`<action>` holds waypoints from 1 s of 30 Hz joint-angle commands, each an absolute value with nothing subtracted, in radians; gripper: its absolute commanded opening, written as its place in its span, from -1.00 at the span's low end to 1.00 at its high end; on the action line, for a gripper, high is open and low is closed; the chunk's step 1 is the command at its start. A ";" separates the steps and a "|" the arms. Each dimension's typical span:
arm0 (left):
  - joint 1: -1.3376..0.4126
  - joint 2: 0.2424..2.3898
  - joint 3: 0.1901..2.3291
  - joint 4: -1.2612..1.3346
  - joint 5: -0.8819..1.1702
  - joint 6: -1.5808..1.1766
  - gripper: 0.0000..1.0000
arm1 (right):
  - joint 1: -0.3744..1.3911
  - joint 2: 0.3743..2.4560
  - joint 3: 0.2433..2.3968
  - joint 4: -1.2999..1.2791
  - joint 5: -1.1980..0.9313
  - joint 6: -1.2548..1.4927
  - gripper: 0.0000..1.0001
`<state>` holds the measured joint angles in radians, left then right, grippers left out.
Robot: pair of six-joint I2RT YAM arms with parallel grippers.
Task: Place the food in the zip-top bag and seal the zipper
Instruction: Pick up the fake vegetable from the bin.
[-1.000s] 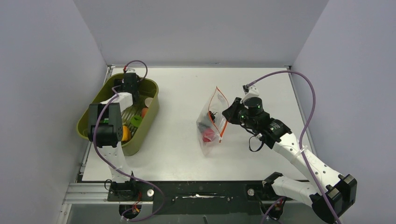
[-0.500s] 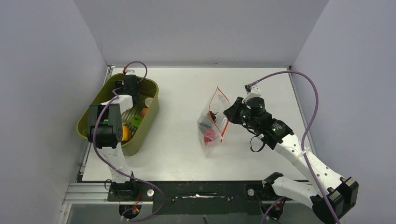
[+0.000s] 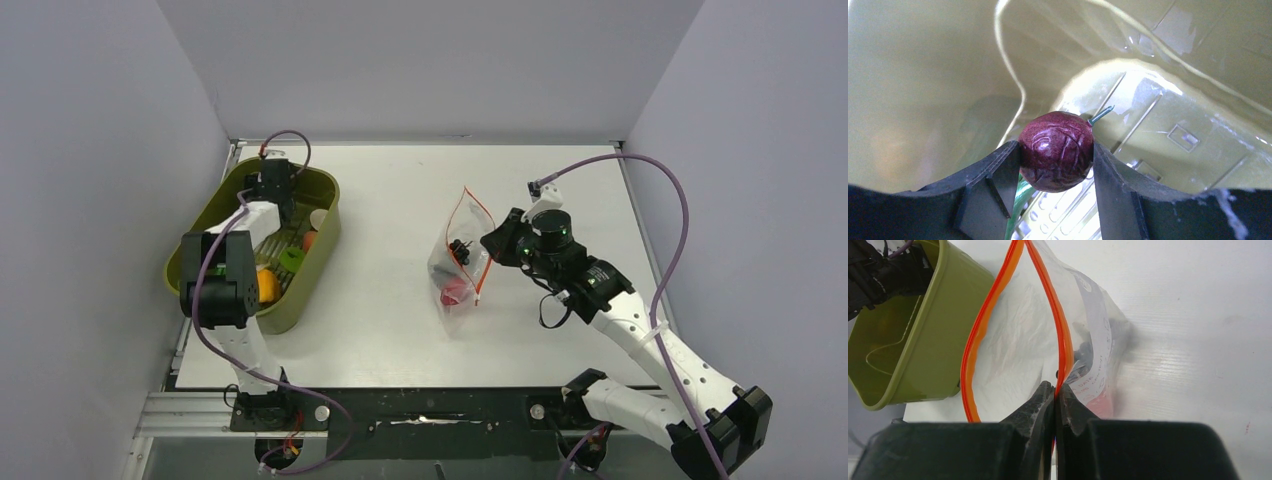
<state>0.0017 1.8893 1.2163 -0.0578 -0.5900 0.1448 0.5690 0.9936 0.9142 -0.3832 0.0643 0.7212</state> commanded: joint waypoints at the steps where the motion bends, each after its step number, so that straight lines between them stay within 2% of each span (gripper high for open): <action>1: 0.000 1.765 1.234 -0.136 -0.560 0.062 -0.15 | 0.563 0.953 0.939 -0.349 0.069 0.712 -1.00; 19: 0.002 1.453 1.201 -0.375 -0.305 -0.164 -0.21 | 0.562 0.966 0.949 -0.377 0.070 0.730 -1.00; 30: 0.006 1.247 1.207 -0.449 0.025 -0.309 -0.22 | 0.561 1.012 0.983 -0.377 0.047 0.737 -1.00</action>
